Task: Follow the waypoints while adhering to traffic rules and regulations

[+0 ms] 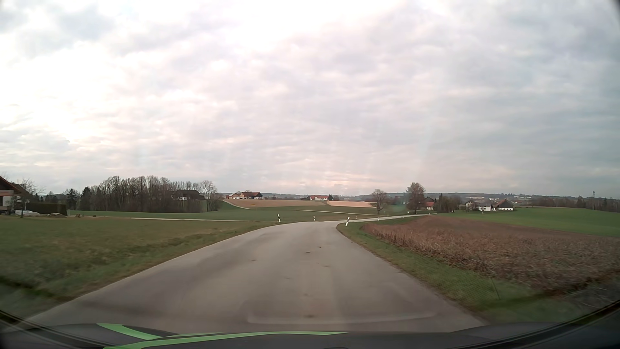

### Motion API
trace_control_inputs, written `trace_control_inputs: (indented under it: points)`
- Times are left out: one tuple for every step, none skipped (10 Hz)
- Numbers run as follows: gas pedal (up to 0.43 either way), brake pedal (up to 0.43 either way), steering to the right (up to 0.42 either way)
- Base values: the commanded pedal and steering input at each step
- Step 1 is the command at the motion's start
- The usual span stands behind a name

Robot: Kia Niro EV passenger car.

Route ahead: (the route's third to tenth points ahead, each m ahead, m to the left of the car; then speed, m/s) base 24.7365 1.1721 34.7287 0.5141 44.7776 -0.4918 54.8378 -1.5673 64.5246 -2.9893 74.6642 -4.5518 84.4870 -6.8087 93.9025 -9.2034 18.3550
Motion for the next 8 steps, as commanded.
trace_control_inputs:
  points:
    - [0.098,0.0,0.005]
    - [0.098,0.0,0.005]
    - [0.098,0.0,0.005]
    - [0.098,0.0,0.005]
    - [0.098,0.0,0.005]
    - [0.098,0.0,0.007]
    - [0.098,0.0,0.008]
    - [0.098,0.0,0.01]
